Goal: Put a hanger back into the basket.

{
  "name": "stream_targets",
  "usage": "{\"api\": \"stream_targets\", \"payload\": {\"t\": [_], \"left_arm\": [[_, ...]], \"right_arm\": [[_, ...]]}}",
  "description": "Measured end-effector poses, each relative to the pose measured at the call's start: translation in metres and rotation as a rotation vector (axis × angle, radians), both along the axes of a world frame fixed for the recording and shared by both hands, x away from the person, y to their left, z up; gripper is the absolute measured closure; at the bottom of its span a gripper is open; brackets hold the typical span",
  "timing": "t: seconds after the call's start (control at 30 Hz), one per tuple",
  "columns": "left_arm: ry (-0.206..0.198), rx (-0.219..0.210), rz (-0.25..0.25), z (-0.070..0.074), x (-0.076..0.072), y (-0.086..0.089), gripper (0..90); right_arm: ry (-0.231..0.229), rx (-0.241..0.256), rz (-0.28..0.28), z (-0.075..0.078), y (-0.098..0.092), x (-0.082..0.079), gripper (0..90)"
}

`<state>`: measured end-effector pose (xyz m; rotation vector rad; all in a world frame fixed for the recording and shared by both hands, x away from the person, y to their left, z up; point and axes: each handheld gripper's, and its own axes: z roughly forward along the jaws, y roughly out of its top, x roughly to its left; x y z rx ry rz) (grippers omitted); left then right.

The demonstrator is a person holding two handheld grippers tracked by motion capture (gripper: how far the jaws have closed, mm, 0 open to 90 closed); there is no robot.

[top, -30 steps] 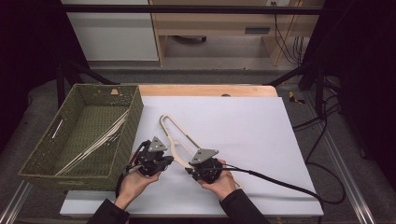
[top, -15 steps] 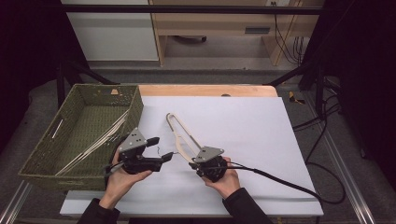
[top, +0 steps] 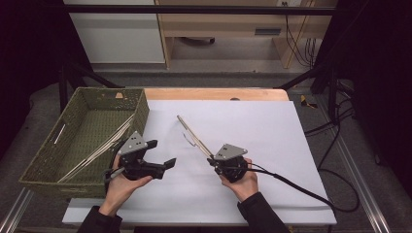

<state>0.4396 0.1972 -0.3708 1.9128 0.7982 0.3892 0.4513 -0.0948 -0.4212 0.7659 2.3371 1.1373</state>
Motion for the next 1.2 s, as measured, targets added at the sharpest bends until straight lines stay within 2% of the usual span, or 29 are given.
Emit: {"api": "stream_targets", "payload": {"t": [0.17,0.23,0.33,0.47,0.53,0.57,0.6,0.63,0.67,0.7,0.73,0.77,0.8,0.83,0.87,1.1,1.2], "left_arm": [[0.017,0.007,-0.01,-0.003,0.002,-0.001,8.0],[0.022,0.011,-0.01,-0.004,0.003,-0.002,8.2],[0.023,0.017,-0.009,-0.005,0.002,-0.002,8.4],[0.018,0.029,-0.015,-0.004,0.001,-0.004,8.6],[0.011,0.037,-0.019,-0.004,0.0,-0.005,8.7],[0.009,0.036,-0.019,-0.003,-0.001,-0.005,8.9],[0.005,0.039,-0.023,-0.002,-0.001,-0.005,8.9],[-0.001,0.039,-0.03,-0.001,-0.002,-0.006,9.2],[-0.001,0.039,-0.03,-0.001,-0.002,-0.006,9.2],[-0.005,0.037,-0.035,0.0,-0.003,-0.007,9.4],[-0.005,0.037,-0.035,0.0,-0.003,-0.007,9.6],[-0.005,0.04,-0.038,0.0,-0.004,-0.007,9.7],[-0.008,0.042,-0.042,0.0,-0.004,-0.007,9.7],[-0.008,0.043,-0.046,0.0,-0.004,-0.008,9.8],[-0.009,0.046,-0.05,0.0,-0.005,-0.009,9.8],[-0.009,0.073,-0.093,-0.003,-0.006,-0.017,12.7],[-0.012,0.088,-0.111,-0.006,-0.007,-0.022,16.5]], "right_arm": [[-0.009,0.019,-0.066,0.005,-0.012,0.003,85.6],[-0.007,0.046,-0.112,0.006,-0.019,0.004,86.7],[-0.005,0.051,-0.124,0.008,-0.022,0.005,87.4],[0.005,0.065,-0.112,0.011,-0.027,0.005,87.5],[0.013,0.072,-0.092,0.012,-0.028,0.004,87.5],[0.023,0.087,-0.061,0.015,-0.029,0.002,87.5],[0.023,0.087,-0.061,0.015,-0.029,0.002,87.5],[0.03,0.103,-0.022,0.019,-0.031,0.0,87.5],[0.03,0.103,-0.022,0.019,-0.031,0.0,87.5],[0.045,0.126,0.021,0.023,-0.033,-0.002,87.5],[0.045,0.126,0.021,0.023,-0.033,-0.002,87.5],[0.054,0.145,0.068,0.026,-0.034,-0.006,87.5],[0.054,0.145,0.068,0.026,-0.034,-0.006,87.5],[0.065,0.159,0.115,0.028,-0.035,-0.009,87.5],[0.065,0.159,0.115,0.028,-0.035,-0.009,87.5],[0.103,0.18,0.228,0.028,-0.031,-0.017,87.5],[0.116,0.176,0.267,0.026,-0.027,-0.02,87.5]]}}
